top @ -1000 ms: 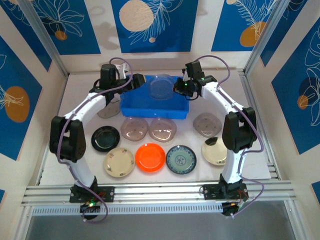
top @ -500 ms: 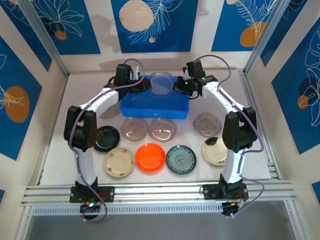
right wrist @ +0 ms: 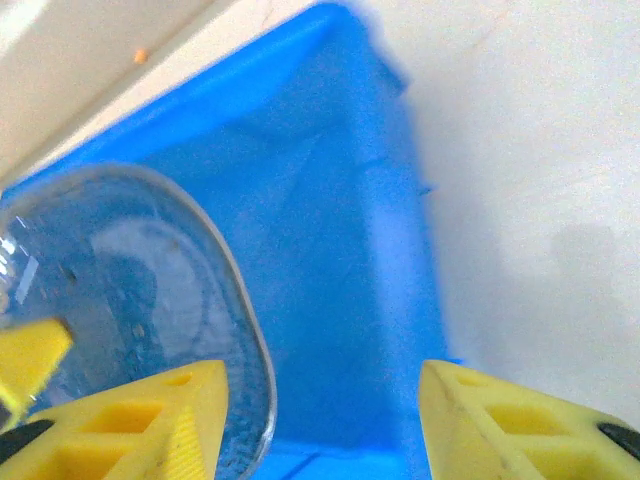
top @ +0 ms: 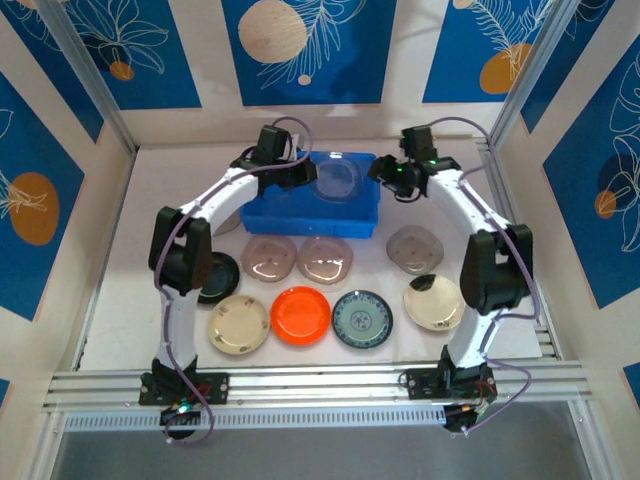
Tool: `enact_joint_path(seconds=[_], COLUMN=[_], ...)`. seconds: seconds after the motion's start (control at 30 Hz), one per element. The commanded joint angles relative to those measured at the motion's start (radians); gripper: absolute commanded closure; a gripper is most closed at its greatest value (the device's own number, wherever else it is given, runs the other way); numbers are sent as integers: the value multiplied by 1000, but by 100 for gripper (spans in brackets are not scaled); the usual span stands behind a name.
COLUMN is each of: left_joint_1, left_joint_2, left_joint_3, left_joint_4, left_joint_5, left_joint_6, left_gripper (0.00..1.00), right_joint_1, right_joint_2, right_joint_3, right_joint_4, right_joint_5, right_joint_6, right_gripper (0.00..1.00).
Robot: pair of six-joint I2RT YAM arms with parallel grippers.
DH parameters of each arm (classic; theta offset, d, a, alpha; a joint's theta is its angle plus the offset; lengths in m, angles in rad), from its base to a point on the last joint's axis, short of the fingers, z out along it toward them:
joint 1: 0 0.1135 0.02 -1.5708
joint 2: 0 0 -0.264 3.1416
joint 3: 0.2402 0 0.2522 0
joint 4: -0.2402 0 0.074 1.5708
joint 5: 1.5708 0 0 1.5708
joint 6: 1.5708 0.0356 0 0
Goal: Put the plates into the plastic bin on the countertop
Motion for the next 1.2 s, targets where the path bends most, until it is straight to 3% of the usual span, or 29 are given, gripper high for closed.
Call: enact_joint_path(seconds=[0.0, 0.87, 1.0, 1.17], left_joint_1=[-12, -34, -35, -35], left_joint_2=[46, 293, 298, 303], left_joint_3=[38, 259, 267, 285], left_joint_4=[-44, -118, -126, -146], left_joint_5=[-44, -8, -14, -18], left_joint_6=[-4, -70, -65, -52], left_gripper=[100, 99, 75, 64], right_joint_1=[-46, -71, -68, -69], right_joint_2=[-89, -141, -142, -143], right_joint_3=[-31, -189, -197, -195], right_joint_4=[31, 62, 64, 59], right_joint_5=[22, -26, -24, -18], right_joint_6=[13, -20, -20, -26], right_gripper=[46, 48, 48, 48])
